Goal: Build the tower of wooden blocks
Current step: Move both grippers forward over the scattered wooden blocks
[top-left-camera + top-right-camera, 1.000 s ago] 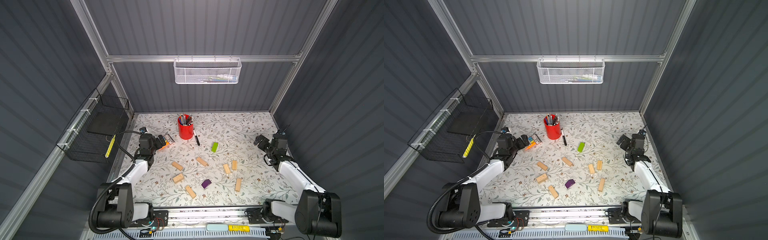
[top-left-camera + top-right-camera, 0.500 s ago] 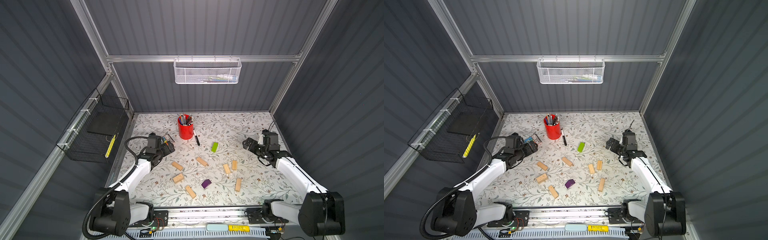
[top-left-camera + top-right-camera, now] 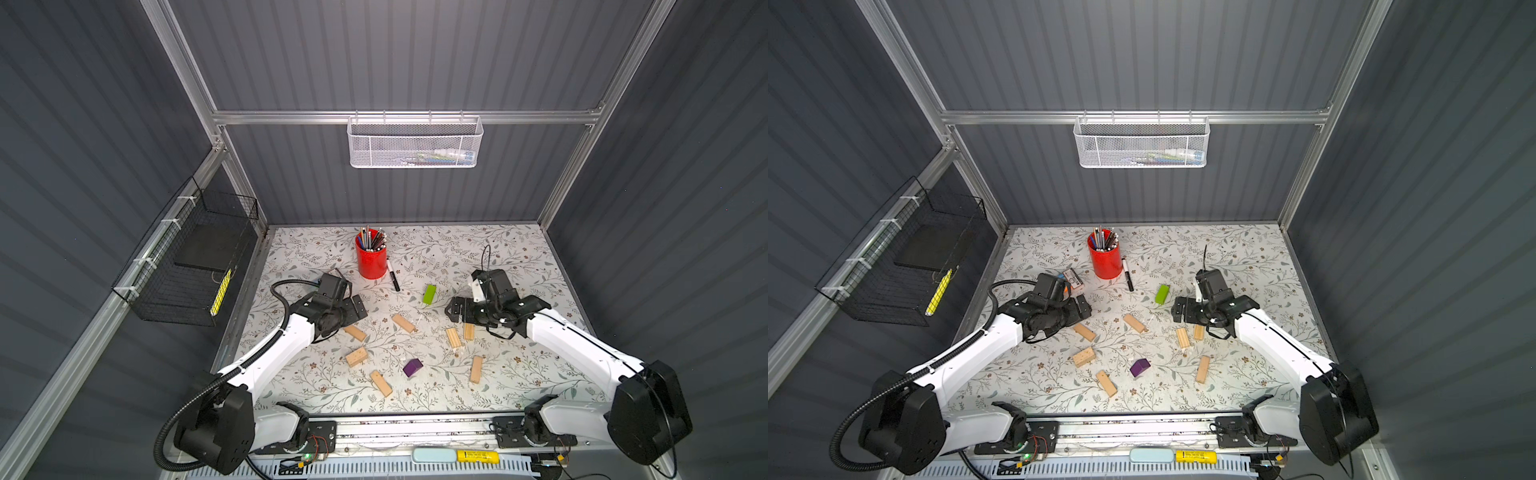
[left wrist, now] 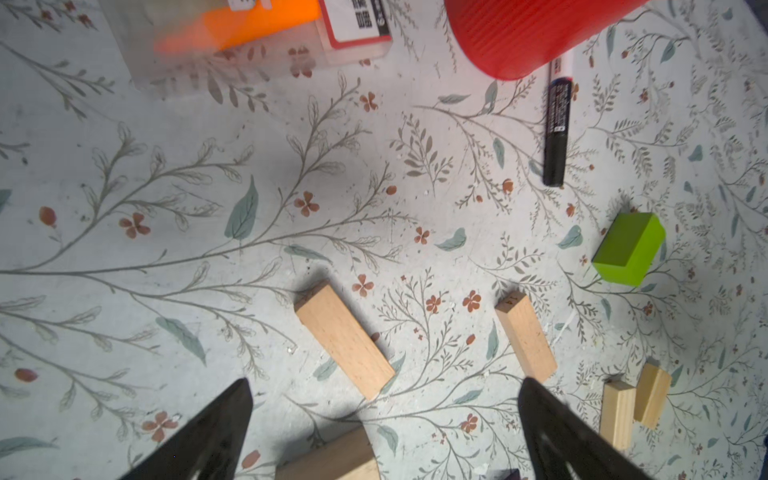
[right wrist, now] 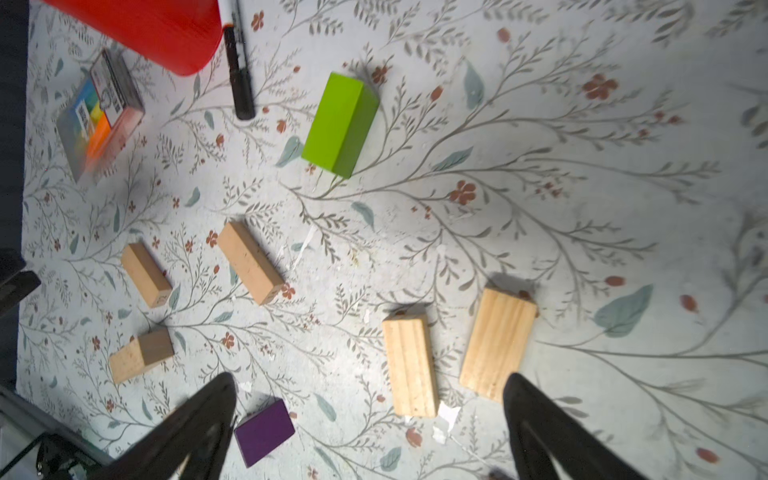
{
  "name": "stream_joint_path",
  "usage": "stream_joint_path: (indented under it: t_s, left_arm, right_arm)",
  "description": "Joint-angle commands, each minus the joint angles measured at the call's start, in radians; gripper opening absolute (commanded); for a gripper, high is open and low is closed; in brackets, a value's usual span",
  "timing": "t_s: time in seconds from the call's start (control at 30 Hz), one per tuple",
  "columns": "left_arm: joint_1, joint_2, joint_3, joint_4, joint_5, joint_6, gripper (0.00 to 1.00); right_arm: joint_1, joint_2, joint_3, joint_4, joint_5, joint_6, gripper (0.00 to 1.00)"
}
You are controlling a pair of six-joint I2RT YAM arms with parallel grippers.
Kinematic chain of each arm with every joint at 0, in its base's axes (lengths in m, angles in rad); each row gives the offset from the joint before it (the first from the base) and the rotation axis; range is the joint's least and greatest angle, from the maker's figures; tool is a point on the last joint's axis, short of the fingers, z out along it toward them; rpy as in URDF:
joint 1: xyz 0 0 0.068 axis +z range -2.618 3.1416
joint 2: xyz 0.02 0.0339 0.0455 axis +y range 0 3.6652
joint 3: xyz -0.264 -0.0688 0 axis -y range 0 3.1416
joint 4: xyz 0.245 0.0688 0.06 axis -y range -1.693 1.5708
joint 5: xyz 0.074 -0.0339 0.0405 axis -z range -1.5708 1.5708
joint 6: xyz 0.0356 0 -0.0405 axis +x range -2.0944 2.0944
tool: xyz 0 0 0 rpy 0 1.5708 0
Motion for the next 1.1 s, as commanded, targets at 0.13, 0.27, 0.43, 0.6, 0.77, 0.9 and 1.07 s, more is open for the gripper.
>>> stream_joint_path:
  t_s: [0.13, 0.27, 0.43, 0.6, 0.77, 0.9, 1.07]
  left_arm:
    - [-0.041, 0.085, 0.049, -0.071, -0.022, -0.038, 0.95]
    - [-0.058, 0.159, 0.074, -0.070, -0.011, -0.037, 0.87]
    - [-0.077, 0.200, 0.098, -0.103, -0.064, -0.049, 0.80]
    - [-0.081, 0.237, 0.087, -0.098, -0.083, -0.079, 0.74]
    - [-0.089, 0.236, 0.054, -0.060, -0.094, -0.106, 0.68]
    - [-0.096, 0.263, 0.050, -0.048, -0.075, -0.104, 0.64]
    - [-0.105, 0.291, 0.054, -0.051, -0.090, -0.101, 0.58]
  right_arm:
    - [0.138, 0.073, 0.069, -0.018, 0.047, 0.045, 0.99]
    - [0.181, 0.106, 0.087, -0.004, 0.048, 0.053, 0.99]
    - [0.198, 0.132, 0.107, -0.015, 0.061, 0.061, 0.99]
    - [0.201, 0.137, 0.110, -0.016, 0.078, 0.070, 0.99]
    - [0.203, 0.136, 0.109, -0.031, 0.091, 0.075, 0.99]
    - [0.202, 0.140, 0.109, -0.034, 0.110, 0.058, 0.99]
    - [0.203, 0.156, 0.120, -0.043, 0.118, 0.046, 0.99]
